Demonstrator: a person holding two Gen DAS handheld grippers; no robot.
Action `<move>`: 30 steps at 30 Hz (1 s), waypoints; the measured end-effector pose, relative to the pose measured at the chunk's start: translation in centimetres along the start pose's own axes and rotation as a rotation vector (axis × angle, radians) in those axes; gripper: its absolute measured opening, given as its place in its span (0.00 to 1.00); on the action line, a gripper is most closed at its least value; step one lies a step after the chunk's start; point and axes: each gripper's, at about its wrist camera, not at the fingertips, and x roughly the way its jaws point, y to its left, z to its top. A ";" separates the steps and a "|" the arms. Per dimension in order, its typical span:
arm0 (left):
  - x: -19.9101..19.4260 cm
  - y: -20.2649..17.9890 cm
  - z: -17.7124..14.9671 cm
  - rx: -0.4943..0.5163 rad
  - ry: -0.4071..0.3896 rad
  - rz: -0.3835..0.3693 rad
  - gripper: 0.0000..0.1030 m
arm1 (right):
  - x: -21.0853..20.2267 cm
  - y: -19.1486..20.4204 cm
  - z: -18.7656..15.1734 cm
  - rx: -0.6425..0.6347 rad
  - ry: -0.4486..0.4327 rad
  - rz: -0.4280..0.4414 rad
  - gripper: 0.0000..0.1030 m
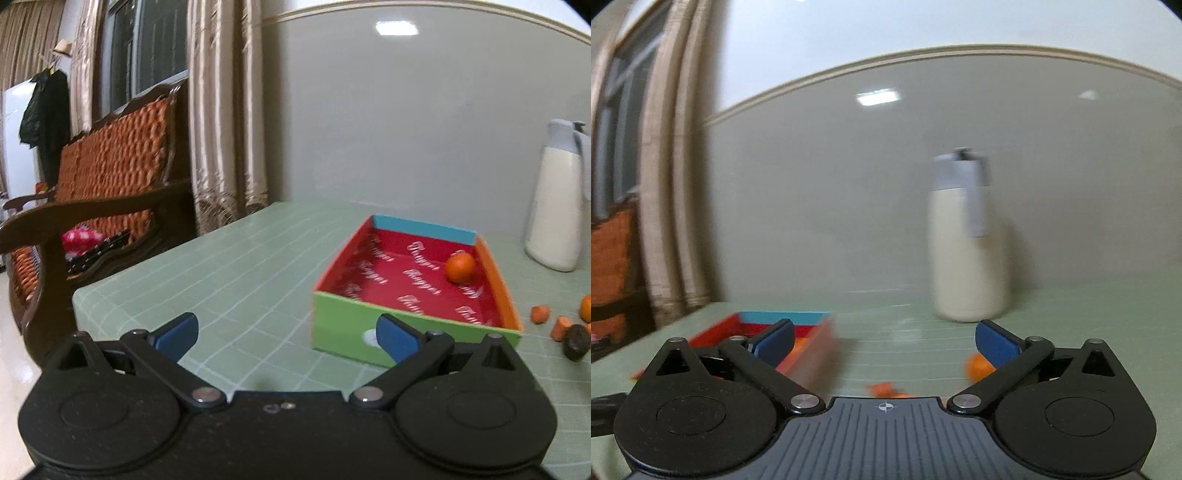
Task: Organize fruits
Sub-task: 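Reach the left tool to the pile and grasp the dark round fruit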
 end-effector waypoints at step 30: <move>-1.6 -20.4 -2.1 0.338 0.049 -0.499 0.62 | -5.6 -15.8 0.5 0.072 -0.088 -0.886 1.00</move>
